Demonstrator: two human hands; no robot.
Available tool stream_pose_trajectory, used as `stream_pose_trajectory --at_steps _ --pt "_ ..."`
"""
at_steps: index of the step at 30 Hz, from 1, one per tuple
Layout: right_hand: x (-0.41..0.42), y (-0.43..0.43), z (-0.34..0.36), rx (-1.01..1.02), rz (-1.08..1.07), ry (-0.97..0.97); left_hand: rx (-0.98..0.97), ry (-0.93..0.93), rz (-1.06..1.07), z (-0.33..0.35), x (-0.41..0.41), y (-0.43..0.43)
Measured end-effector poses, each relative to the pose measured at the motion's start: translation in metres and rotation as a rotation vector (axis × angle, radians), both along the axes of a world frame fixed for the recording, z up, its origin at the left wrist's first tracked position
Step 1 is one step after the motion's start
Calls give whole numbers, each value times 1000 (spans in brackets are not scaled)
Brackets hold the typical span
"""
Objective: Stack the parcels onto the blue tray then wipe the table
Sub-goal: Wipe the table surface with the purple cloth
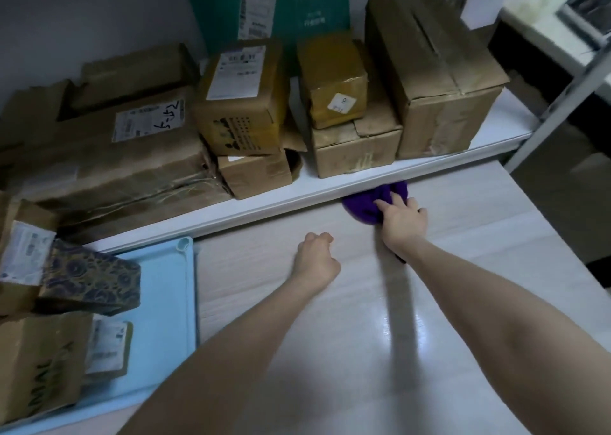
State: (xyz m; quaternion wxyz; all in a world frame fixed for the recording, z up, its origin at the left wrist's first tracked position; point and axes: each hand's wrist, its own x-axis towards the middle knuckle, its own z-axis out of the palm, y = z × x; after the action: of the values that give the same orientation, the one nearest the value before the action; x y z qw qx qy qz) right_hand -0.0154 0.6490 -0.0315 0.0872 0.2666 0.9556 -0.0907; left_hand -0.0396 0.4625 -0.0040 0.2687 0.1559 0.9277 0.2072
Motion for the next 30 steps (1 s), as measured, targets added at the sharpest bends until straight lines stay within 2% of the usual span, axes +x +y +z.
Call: stream_pose_trajectory --at_steps 4,10,15,19,21,24,27,30 --pt "15 70 -1 38 -166 -22 -21 -25 -45 0 13 55" --pt "51 148 0 30 -410 -139 -110 -72 -89 -9 33 87" --pt "73 114 4 37 -379 -138 -79 -71 0 -4 44 81" --pt "102 49 12 51 -159 -136 8 -135 79 3 56 70" --pt "109 14 16 -51 -22 -120 37 -169 131 9 62 61" --pt "110 -35 26 -390 143 -53 73 -279 234 19 67 42" --pt "100 -81 40 -824 157 4 230 -379 573 33 65 6" --pt "86 -103 50 -1029 67 97 500 -355 863 51 52 -32"
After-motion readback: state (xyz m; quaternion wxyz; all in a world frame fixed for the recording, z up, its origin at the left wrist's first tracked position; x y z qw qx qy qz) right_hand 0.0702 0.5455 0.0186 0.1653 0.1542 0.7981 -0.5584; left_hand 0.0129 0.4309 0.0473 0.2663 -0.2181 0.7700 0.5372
